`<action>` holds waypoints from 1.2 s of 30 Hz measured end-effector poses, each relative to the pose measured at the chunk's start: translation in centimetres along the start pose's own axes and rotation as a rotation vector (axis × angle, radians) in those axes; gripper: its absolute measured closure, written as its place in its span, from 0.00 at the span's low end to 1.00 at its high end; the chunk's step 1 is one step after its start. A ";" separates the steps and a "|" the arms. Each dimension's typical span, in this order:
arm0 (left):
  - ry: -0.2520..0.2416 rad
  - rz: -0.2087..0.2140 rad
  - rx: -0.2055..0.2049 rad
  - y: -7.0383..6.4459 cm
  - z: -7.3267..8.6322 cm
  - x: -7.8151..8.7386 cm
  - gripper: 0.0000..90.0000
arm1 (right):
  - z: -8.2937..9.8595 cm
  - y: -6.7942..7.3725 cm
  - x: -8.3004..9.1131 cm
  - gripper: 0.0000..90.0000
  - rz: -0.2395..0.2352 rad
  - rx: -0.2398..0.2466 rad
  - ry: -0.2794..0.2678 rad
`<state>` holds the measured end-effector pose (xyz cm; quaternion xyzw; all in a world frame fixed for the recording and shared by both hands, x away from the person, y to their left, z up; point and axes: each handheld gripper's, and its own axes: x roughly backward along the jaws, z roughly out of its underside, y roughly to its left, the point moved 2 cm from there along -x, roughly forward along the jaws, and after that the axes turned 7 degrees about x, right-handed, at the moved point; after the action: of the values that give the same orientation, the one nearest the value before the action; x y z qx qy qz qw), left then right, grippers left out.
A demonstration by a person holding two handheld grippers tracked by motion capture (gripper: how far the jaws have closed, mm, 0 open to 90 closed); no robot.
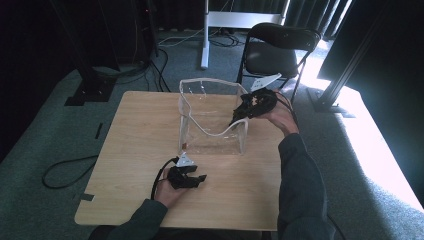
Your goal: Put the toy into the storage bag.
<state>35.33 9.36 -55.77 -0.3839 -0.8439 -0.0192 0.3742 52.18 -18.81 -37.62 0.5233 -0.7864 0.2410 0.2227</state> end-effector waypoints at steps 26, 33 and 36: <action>0.000 -0.003 -0.003 -0.1 0.0 0.0 0.46 | 0.4 0.1 -0.4 0.26 0.043 -0.024 0.076; 0.000 -0.003 -0.004 -0.1 0.0 0.0 0.46 | 0.5 -0.1 -0.6 0.26 0.062 -0.033 0.080; -0.002 -0.005 -0.003 -0.1 0.0 0.0 0.46 | 0.7 0.0 -0.8 0.26 0.075 -0.029 0.094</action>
<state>35.29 9.31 -55.77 -0.3825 -0.8451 -0.0211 0.3728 52.44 -18.63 -38.66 0.4786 -0.7974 0.2622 0.2577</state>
